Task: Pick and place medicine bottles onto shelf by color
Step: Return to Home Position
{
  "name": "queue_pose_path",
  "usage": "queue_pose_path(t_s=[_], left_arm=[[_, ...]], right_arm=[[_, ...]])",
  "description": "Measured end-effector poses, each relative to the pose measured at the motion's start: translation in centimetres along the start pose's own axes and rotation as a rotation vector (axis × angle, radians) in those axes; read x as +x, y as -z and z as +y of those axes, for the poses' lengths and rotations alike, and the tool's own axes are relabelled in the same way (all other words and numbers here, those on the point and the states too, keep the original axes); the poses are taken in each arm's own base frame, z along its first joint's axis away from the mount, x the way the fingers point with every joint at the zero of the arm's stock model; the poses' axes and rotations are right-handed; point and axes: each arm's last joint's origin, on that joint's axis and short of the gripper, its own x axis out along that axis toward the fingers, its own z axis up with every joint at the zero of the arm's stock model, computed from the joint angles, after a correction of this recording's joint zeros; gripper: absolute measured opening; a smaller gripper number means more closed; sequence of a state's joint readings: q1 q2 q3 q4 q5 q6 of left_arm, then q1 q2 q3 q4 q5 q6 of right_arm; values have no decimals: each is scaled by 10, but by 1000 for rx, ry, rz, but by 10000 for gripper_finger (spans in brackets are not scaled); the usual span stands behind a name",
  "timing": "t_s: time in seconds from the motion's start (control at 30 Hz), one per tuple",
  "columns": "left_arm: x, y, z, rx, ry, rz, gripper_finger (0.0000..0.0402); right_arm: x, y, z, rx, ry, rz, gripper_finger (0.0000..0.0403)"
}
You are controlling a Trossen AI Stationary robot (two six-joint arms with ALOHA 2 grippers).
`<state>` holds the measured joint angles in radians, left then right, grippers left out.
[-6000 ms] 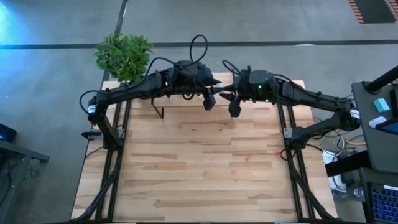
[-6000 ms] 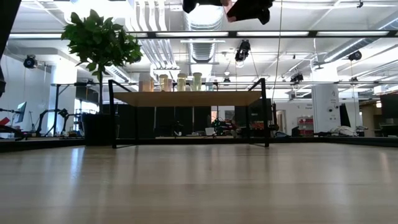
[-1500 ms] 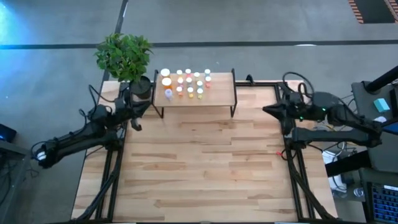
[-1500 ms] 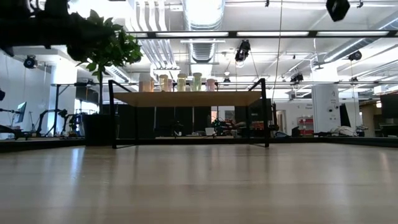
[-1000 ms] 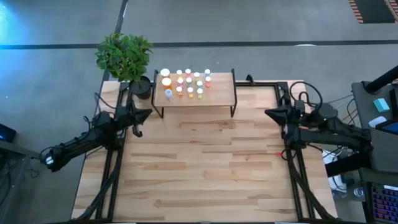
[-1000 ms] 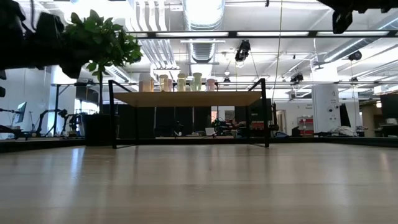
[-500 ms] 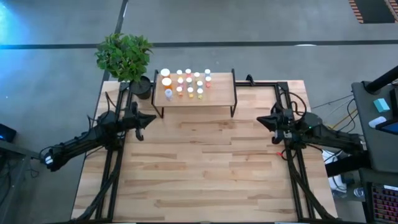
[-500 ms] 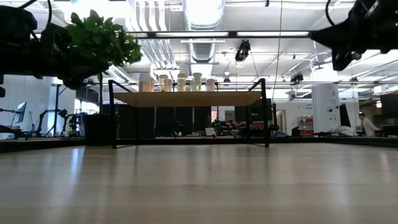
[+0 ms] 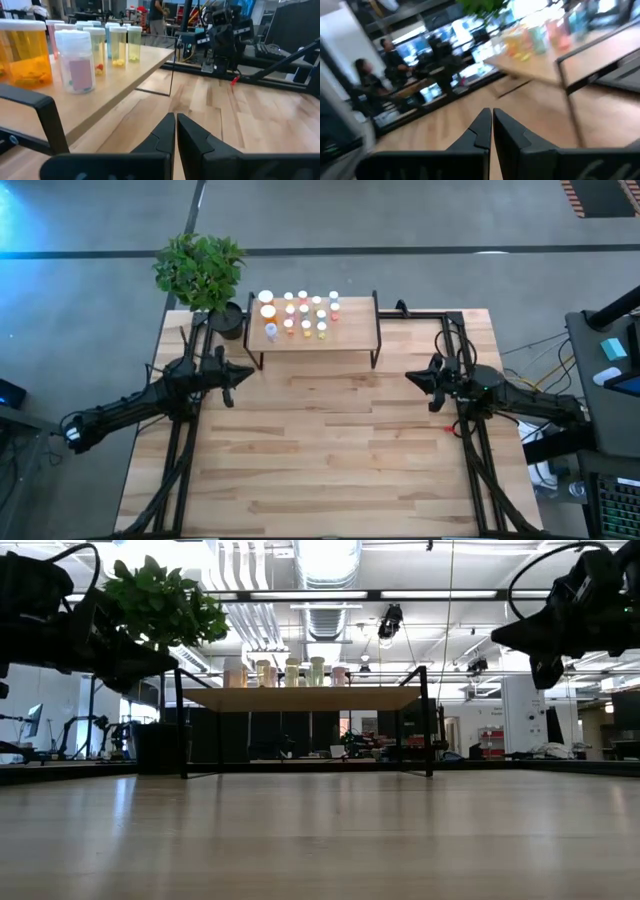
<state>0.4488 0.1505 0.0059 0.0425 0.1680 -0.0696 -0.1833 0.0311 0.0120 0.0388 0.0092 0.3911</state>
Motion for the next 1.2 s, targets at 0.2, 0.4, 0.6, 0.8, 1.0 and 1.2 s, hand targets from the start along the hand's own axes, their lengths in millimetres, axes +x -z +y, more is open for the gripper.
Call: queue_pose_path(t_s=[0.2,0.4,0.6,0.8,1.0,1.2], left_arm=[[1,2,0,-5,-2,24,0],[2,3,1,-8,-3,40,0],[3,4,1,-9,-3,49,0],[3,4,1,-8,-3,45,0],[3,4,1,-9,-3,45,0],[3,4,1,-9,-3,45,0]], right_arm=[[1,2,-3,-131,70,11,9],[1,3,-3,-195,73,21,9],[1,1,-3,-206,72,2,9],[1,-1,1,-176,-11,-9,9],[2,4,1,-172,-61,66,9],[-1,-14,9,-212,-95,29,9]])
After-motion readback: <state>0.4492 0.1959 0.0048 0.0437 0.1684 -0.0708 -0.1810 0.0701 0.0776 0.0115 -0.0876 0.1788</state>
